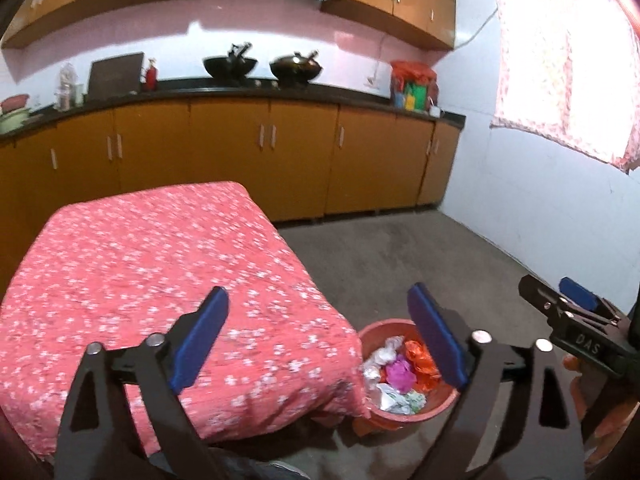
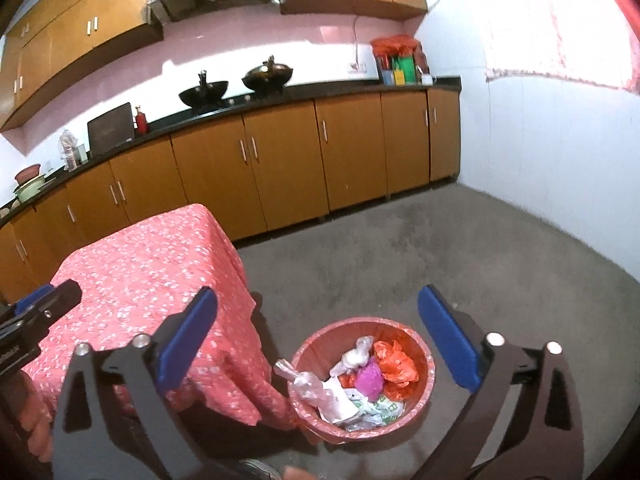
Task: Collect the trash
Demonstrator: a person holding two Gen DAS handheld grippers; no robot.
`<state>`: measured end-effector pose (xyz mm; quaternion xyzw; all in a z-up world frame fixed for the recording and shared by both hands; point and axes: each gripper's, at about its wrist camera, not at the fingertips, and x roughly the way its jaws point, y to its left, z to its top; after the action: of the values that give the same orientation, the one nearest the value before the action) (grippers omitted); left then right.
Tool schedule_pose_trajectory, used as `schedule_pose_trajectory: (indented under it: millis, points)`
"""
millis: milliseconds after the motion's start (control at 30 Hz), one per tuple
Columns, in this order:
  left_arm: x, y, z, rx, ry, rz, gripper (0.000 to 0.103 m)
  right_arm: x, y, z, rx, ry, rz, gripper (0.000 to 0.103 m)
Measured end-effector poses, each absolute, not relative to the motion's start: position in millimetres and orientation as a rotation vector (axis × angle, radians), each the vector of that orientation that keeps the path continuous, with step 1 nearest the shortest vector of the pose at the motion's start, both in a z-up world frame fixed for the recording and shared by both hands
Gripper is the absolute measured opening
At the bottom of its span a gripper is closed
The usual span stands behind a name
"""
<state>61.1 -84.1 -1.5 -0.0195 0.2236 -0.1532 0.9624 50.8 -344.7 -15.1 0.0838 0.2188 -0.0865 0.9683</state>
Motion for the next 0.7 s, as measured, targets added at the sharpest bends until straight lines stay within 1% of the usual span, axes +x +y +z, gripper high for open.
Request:
schedule_pose_trajectory:
  millis: [33,133,267,533,700]
  points:
    - [58.6,-80.0,-0.1,-0.038,0.444,-0.303,0.098,45.9,-339.6,-13.3,0.158,0.434,-0.177,0.099]
    - [48.3,-67.5,2.5,-0.038,0.426,-0.275,0.101,33.3,-326.0,-9.6,0.143,0.423,-0.184,0.099]
    - [32.4,-50.5,2.4,-0.031,0.417,-0.229,0.101,19.4,-313.9,-7.0,0.158,0.421,-0.183,0.099]
    - [9.1,-27.5,-0.6,-0.012,0.397,-0.165,0.101,-14.4,-274.8,-4.8,0.056,0.365,-0.212,0.099]
    - [-5.5,-18.7,-2.6,-0.011,0.389,-0.154,0.101,-30.9,-261.4,-4.8,0.039,0.350,-0.204,0.099]
